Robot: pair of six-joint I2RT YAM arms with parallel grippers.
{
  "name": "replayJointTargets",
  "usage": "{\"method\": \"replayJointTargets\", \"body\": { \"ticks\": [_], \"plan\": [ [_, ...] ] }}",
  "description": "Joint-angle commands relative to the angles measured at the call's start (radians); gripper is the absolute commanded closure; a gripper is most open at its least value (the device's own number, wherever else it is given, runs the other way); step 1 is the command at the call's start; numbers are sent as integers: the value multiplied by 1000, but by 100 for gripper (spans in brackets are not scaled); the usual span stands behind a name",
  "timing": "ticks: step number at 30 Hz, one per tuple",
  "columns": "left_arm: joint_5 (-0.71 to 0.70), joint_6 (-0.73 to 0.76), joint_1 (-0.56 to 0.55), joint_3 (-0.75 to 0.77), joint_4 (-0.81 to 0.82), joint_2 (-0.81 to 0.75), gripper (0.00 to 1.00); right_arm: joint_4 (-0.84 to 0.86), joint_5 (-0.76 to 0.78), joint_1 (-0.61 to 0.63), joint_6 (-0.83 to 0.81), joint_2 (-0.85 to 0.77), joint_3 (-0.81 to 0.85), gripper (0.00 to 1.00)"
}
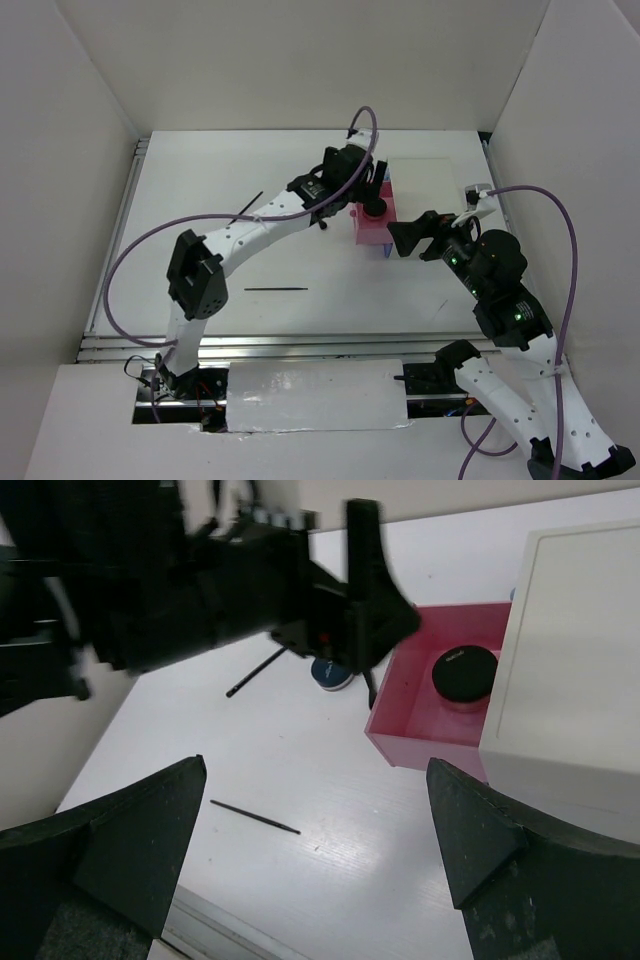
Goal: Organize the makeup
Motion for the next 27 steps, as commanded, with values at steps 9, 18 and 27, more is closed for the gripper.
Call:
{"method": "replayJointTargets", "body": {
  "ticks": [9, 18, 27],
  "plan": [
    [-192, -173, 183, -394, -1, -290, 1, 32, -19, 7, -16, -12, 10, 0],
    [-58, -135, 281, -230, -99, -48, 1, 3, 27, 8, -41, -6, 32, 0],
    [47, -159, 344, -138, -102, 115, 1, 35, 9, 6, -31, -6, -11, 0]
  ]
}}
